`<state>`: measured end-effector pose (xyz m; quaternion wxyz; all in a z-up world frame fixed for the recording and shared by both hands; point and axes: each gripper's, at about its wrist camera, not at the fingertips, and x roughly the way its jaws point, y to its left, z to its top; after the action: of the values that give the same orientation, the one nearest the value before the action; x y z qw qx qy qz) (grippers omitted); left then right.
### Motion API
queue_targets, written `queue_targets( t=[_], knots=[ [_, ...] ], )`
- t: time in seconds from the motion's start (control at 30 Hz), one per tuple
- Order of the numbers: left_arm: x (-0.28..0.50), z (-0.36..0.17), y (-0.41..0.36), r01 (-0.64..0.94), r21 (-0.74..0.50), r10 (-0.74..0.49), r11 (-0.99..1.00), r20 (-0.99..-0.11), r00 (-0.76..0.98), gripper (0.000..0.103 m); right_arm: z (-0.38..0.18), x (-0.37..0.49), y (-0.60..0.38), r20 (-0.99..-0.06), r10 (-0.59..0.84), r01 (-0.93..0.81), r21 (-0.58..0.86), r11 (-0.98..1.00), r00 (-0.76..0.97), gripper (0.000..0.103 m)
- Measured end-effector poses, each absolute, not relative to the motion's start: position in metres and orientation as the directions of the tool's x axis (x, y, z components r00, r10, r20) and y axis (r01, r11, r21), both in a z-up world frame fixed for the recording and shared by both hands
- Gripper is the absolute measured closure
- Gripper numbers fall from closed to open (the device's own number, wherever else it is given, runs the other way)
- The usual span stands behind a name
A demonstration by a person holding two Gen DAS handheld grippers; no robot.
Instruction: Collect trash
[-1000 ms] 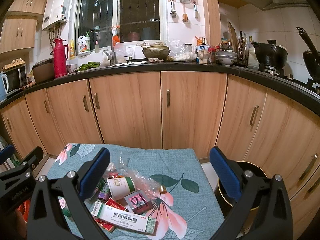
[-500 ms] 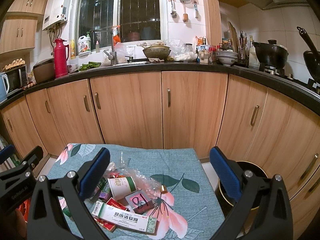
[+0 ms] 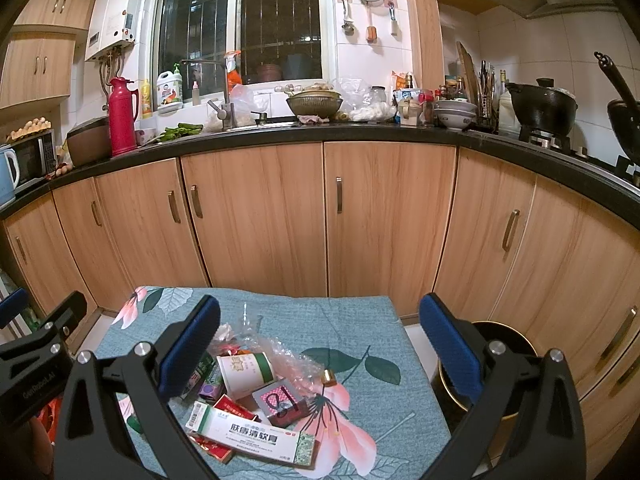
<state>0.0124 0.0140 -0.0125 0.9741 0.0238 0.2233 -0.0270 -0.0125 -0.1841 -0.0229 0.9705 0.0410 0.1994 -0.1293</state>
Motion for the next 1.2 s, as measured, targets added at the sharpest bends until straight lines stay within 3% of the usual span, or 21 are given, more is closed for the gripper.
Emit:
queue_targets(
  t=[0.57, 0.93, 1.2],
  knots=[
    [0.015, -0.013, 0.014, 0.068, 0.035, -0.044, 0.997, -0.451, 0.891, 0.008, -0.029, -0.009, -0.174, -0.417, -0.227, 0.262, 0.029, 0.965, 0.88, 0.003],
    [0.049, -0.049, 0.017, 0.061, 0.041, -0.029, 0.997, -0.544, 0.838, 0.008, -0.059, 0.022, -0.18, -0.499, -0.21, 0.258, 0.027, 0.966, 0.841, 0.003],
    [0.059, -0.062, 0.019, 0.053, 0.053, -0.015, 0.997, -0.552, 0.834, 0.008, -0.072, 0.038, -0.179, -0.523, -0.199, 0.244, 0.019, 0.969, 0.829, 0.003]
  ],
)
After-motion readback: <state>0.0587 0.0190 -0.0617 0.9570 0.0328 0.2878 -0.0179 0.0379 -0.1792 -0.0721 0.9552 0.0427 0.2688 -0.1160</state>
